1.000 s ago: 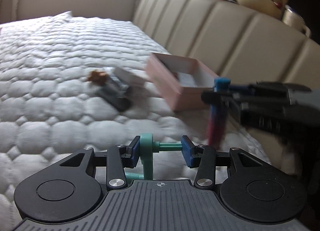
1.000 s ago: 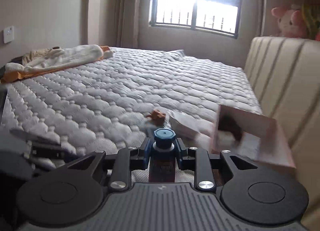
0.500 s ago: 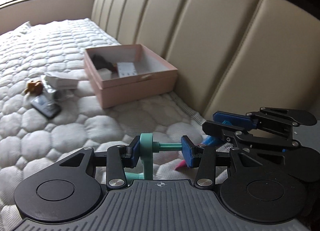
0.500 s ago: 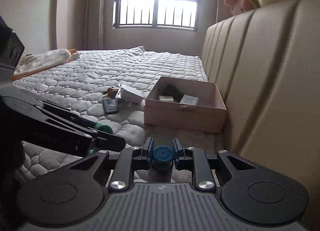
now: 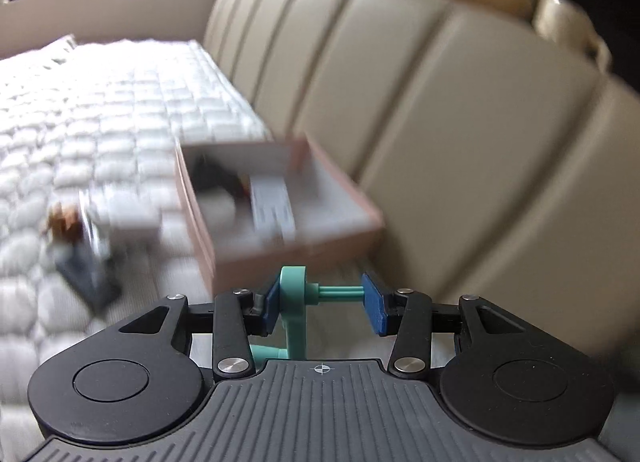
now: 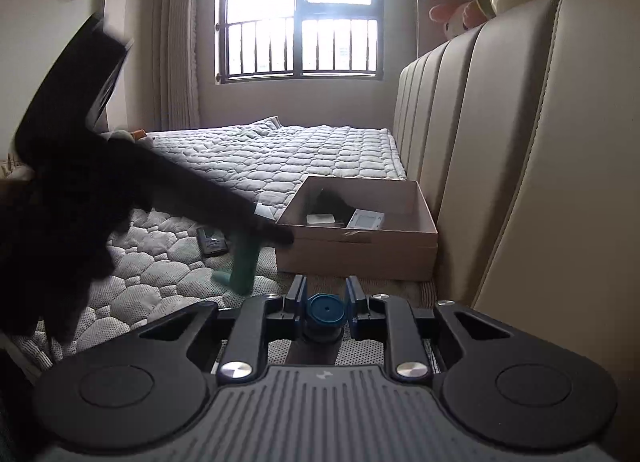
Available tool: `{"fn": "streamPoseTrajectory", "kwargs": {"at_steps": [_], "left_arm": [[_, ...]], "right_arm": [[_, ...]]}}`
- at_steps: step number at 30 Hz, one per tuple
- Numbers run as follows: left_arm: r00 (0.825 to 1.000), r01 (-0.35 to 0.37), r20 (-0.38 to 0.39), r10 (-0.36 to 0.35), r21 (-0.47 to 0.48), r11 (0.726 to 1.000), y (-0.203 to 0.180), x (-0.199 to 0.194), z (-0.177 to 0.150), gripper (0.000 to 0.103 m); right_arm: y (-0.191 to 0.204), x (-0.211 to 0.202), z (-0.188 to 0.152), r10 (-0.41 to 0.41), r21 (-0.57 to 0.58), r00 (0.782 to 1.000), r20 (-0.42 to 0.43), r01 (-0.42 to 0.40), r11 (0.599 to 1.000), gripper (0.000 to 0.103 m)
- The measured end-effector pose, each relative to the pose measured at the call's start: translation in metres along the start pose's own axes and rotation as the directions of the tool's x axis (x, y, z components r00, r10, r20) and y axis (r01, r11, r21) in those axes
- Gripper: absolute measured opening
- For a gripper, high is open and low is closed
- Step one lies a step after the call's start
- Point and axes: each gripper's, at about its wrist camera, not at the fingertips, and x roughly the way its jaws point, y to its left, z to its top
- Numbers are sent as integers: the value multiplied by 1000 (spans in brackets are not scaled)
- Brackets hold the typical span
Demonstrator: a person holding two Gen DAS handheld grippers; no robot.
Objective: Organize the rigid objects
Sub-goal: 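Drop the green plastic toy into the pink box with the left gripper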
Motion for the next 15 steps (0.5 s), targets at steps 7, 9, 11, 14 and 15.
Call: {"fn": "streamPoseTrajectory", "kwargs": {"at_steps": [7,9,11,14,15], "left_arm": [[988,-64,137,67,-28,998,14,52,82,47],[989,-73,127,79,-53,996,20,78,94,47],[988,-98,110,106,-69,993,25,102,99,46],[991,-77,100,86,-89,993,29,122,92,46],[992,-66,101,75,-89,994,30,122,89,46]], "right_arm": [[3,10,-4,-2,-19,1000,-18,2,1000,20],[2,13,-2,-6,-13,1000,-19,6,1000,20],[1,16,2,-11,-6,1000,-20,11,1000,20],[2,17,5,-28,-12,999,-19,28,1000,20],[2,17,6,-35,-19,999,-19,35,999,20]]}}
